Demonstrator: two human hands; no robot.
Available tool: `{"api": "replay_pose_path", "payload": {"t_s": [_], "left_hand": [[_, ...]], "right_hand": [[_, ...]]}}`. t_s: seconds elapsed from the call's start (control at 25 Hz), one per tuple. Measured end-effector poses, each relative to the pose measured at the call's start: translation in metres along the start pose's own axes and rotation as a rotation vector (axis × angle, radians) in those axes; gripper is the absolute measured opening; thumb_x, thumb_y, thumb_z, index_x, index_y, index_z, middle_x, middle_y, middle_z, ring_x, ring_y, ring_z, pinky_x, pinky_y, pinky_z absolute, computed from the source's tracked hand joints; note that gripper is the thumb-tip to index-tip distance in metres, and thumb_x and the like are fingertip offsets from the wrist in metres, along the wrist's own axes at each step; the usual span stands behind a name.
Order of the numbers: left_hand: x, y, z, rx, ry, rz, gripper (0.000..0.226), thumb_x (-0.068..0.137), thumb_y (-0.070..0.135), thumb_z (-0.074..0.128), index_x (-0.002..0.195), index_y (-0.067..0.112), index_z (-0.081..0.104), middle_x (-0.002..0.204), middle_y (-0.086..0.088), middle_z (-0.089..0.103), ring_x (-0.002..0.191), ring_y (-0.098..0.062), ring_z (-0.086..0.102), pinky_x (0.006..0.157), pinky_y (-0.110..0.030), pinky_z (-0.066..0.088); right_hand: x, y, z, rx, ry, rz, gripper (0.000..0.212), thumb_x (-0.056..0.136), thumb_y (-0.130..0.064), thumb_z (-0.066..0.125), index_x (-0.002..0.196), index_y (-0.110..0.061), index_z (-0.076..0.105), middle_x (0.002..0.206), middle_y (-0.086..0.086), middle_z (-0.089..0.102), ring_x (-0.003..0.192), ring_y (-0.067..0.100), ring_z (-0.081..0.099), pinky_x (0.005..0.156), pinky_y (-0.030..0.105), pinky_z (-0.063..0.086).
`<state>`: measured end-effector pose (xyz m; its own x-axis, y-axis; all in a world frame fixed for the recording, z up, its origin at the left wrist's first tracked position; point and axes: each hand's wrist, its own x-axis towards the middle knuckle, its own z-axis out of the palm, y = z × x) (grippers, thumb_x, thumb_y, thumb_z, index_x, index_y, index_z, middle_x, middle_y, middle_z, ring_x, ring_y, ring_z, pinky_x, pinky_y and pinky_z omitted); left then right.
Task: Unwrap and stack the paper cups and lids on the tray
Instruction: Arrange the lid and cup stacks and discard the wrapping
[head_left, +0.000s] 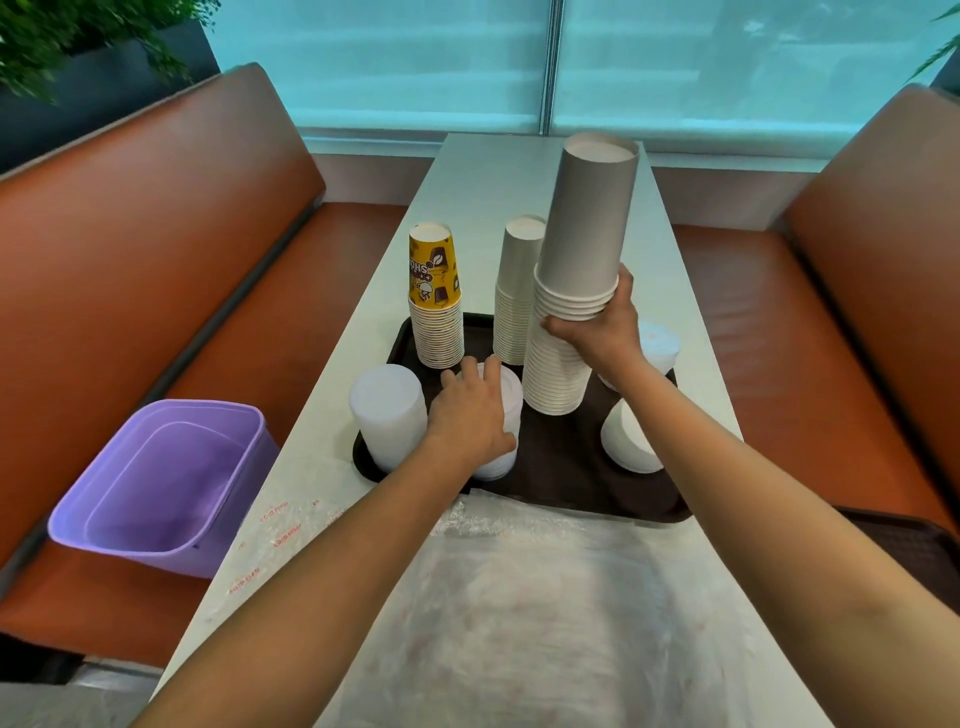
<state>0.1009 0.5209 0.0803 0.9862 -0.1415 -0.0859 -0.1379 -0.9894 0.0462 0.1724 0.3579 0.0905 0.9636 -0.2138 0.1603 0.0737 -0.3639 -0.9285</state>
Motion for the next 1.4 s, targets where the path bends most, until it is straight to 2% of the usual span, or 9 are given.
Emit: {"api": "replay_pose_path", "payload": {"t_s": [0.16, 0.24, 0.36, 0.48, 0.6, 0.68, 0.88, 1.24, 1.4], "left_hand": [[0.001, 0.001, 0.000, 0.014, -0.011, 0.005, 0.093, 0.079, 0.047, 0.068, 0.146, 0.016, 0.012, 0.148, -0.013, 0.024, 0.130, -0.034, 0.034, 0.100, -0.036, 0.041], [0.002, -0.001, -0.001, 0.017, -0.015, 0.001, 0.094, 0.079, 0.047, 0.068, 0.147, 0.016, 0.011, 0.148, -0.014, 0.023, 0.131, -0.035, 0.034, 0.100, -0.037, 0.041], [0.006, -0.001, -0.002, -0.006, -0.035, -0.019, 0.098, 0.079, 0.046, 0.070, 0.148, 0.017, 0.008, 0.149, -0.013, 0.021, 0.132, -0.036, 0.032, 0.100, -0.038, 0.042], [0.013, 0.001, -0.008, 0.017, -0.057, 0.019, 0.097, 0.081, 0.045, 0.068, 0.150, 0.018, 0.005, 0.150, -0.016, 0.018, 0.132, -0.038, 0.032, 0.098, -0.040, 0.044], [0.019, 0.003, -0.014, 0.083, -0.084, 0.057, 0.096, 0.082, 0.048, 0.065, 0.150, 0.018, 0.003, 0.151, -0.018, 0.016, 0.133, -0.040, 0.031, 0.098, -0.041, 0.044], [0.023, 0.004, -0.017, 0.132, -0.120, 0.060, 0.095, 0.083, 0.053, 0.061, 0.150, 0.019, 0.003, 0.152, -0.017, 0.015, 0.133, -0.040, 0.031, 0.097, -0.042, 0.044], [0.045, -0.007, -0.029, 0.099, -0.258, 0.040, 0.079, 0.093, 0.055, 0.040, 0.151, 0.023, -0.003, 0.157, -0.013, 0.004, 0.138, -0.041, 0.023, 0.104, -0.049, 0.037], [0.081, -0.046, -0.047, -0.153, -0.297, -0.028, 0.077, 0.086, 0.035, 0.063, 0.148, 0.025, 0.018, 0.151, -0.011, 0.019, 0.131, -0.035, 0.037, 0.098, -0.041, 0.044], [0.084, -0.070, -0.050, -0.249, -0.262, -0.105, 0.085, 0.084, 0.032, 0.067, 0.148, 0.017, 0.015, 0.151, -0.010, 0.019, 0.134, -0.032, 0.034, 0.102, -0.039, 0.040]], "right_hand": [[0.000, -0.001, -0.006, -0.041, -0.005, 0.015, 0.103, 0.062, -0.023, 0.087, 0.142, -0.015, 0.023, 0.136, 0.002, 0.042, 0.126, 0.023, 0.041, 0.105, 0.038, 0.037], [-0.018, -0.007, -0.001, -0.129, 0.152, -0.007, 0.101, 0.066, -0.035, 0.082, 0.144, -0.010, 0.022, 0.145, 0.010, 0.032, 0.134, 0.027, 0.029, 0.113, 0.041, 0.027], [-0.075, 0.004, 0.020, -0.037, 0.373, -0.162, 0.062, 0.076, -0.023, 0.061, 0.128, 0.001, 0.038, 0.124, 0.013, 0.041, 0.115, 0.027, 0.041, 0.100, 0.037, 0.035], [-0.120, 0.031, 0.039, -0.048, -0.022, 0.026, 0.049, 0.081, -0.007, 0.056, 0.127, -0.004, 0.039, 0.122, 0.010, 0.044, 0.110, 0.020, 0.046, 0.092, 0.028, 0.041], [-0.115, 0.057, 0.057, -0.079, -0.342, 0.256, 0.068, 0.084, -0.014, 0.066, 0.141, -0.012, 0.030, 0.140, 0.009, 0.038, 0.125, 0.025, 0.044, 0.104, 0.036, 0.042], [-0.106, 0.058, 0.065, -0.025, -0.384, 0.233, 0.074, 0.082, -0.019, 0.070, 0.144, -0.016, 0.029, 0.141, 0.006, 0.041, 0.128, 0.024, 0.044, 0.106, 0.044, 0.041], [-0.084, 0.054, 0.082, 0.003, -0.398, 0.262, 0.070, 0.080, -0.014, 0.072, 0.140, -0.016, 0.034, 0.135, 0.006, 0.050, 0.125, 0.022, 0.047, 0.104, 0.045, 0.043], [-0.048, 0.049, 0.115, 0.016, -0.437, 0.262, 0.075, 0.076, -0.014, 0.077, 0.138, -0.017, 0.036, 0.132, 0.008, 0.051, 0.121, 0.025, 0.050, 0.101, 0.045, 0.045], [-0.036, 0.040, 0.131, 0.059, -0.508, 0.295, 0.078, 0.076, -0.008, 0.076, 0.141, -0.017, 0.034, 0.134, 0.007, 0.049, 0.122, 0.025, 0.048, 0.099, 0.041, 0.047]]}}
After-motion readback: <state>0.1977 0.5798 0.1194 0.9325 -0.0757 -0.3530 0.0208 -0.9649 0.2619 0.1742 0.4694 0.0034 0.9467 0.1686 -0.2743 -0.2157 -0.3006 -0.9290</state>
